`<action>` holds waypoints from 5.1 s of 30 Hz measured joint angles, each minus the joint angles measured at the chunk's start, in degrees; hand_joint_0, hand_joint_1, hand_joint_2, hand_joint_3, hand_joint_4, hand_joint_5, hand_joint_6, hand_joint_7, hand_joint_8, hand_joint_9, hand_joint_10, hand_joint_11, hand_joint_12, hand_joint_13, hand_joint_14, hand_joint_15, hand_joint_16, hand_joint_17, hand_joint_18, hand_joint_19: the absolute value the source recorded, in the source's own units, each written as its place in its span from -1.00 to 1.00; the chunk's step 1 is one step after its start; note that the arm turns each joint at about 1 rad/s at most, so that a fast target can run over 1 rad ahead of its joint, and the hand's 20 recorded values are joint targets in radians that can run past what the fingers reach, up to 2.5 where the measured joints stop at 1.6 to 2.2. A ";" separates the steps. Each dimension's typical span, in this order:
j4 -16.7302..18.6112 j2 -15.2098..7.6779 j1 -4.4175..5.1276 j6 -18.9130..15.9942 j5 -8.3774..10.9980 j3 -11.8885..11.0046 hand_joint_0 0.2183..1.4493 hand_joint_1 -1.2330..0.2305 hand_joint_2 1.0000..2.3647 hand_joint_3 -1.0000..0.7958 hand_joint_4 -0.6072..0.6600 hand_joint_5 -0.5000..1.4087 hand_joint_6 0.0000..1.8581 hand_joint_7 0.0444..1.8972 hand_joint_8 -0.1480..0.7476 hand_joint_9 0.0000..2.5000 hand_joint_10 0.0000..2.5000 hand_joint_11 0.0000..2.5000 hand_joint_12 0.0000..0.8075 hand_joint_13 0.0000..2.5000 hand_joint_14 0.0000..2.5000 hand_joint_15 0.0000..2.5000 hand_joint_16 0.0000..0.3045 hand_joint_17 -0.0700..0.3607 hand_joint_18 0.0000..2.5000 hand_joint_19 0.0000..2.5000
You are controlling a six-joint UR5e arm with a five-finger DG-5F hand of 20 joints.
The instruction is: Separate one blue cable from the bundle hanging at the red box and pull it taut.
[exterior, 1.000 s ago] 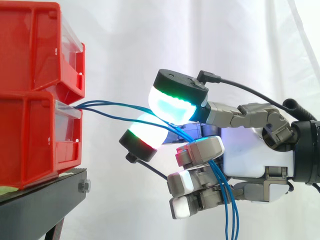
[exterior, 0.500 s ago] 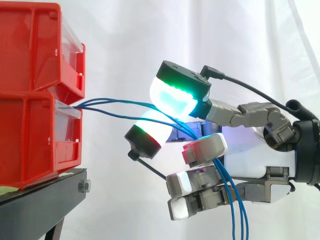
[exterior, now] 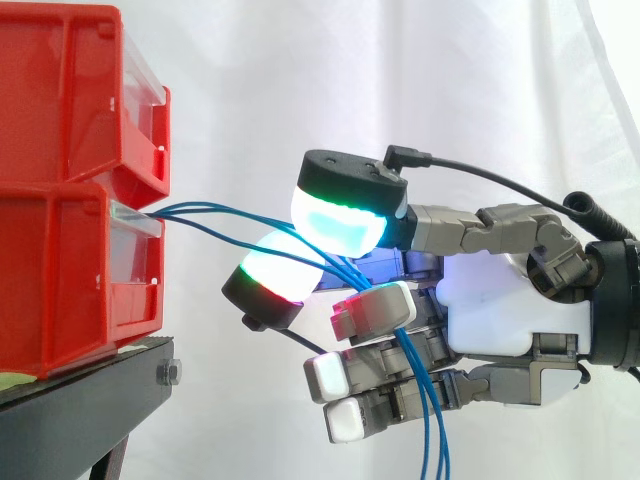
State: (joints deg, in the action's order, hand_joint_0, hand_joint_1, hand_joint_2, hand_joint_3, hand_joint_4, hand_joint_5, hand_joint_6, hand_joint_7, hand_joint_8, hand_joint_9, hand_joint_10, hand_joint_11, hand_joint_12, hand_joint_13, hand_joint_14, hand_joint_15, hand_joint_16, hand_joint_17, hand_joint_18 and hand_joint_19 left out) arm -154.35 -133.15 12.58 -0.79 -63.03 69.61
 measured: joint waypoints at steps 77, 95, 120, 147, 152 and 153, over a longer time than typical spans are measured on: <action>-3.85 0.09 -2.08 -0.82 -2.44 -1.18 -0.52 -0.37 -1.00 -0.44 0.12 -0.66 -0.06 -0.13 0.07 0.01 -0.99 -0.02 -0.07 -0.20 -0.99 -0.47 -0.66 -0.14 -0.43 -0.50; -3.70 0.08 -1.39 -2.37 -2.39 -1.63 -0.17 -0.48 -0.98 -0.29 -0.07 -0.68 0.01 -0.07 0.01 0.00 -0.99 0.07 -0.11 -0.15 -0.98 -0.40 -0.69 -0.19 -0.40 -0.48; -3.46 0.08 -0.90 -2.48 -2.40 -1.67 -0.22 -0.69 -1.00 -0.44 -0.15 -0.60 0.01 0.27 0.01 0.05 -0.99 0.10 -0.14 -0.17 -0.98 -0.42 -0.73 -0.25 -0.40 -0.50; -11.47 0.09 -1.73 -5.24 -3.19 -4.35 -0.65 -0.70 -1.00 -0.44 -0.10 -0.61 -0.04 0.05 0.04 -0.03 -0.99 -0.07 0.00 -0.30 -0.99 -0.49 -0.66 -0.14 -0.45 -0.50; -14.15 0.19 -1.76 -5.42 -3.49 -5.48 -0.64 -0.66 -1.00 -0.44 -0.12 -0.61 -0.06 0.06 0.00 -0.02 -0.99 -0.08 -0.01 -0.31 -0.99 -0.50 -0.66 -0.14 -0.45 -0.49; -14.56 0.26 -1.76 -5.42 -3.54 -5.62 -0.63 -0.64 -1.00 -0.44 -0.13 -0.61 -0.06 0.06 -0.01 -0.03 -0.99 -0.08 -0.01 -0.31 -0.99 -0.50 -0.67 -0.15 -0.46 -0.50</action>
State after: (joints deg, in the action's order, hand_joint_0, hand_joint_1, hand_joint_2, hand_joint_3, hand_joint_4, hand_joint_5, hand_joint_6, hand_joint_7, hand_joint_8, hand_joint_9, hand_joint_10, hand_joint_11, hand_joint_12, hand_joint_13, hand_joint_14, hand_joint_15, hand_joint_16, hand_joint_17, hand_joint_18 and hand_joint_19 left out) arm -168.91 -132.90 10.82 -6.21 -66.57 63.99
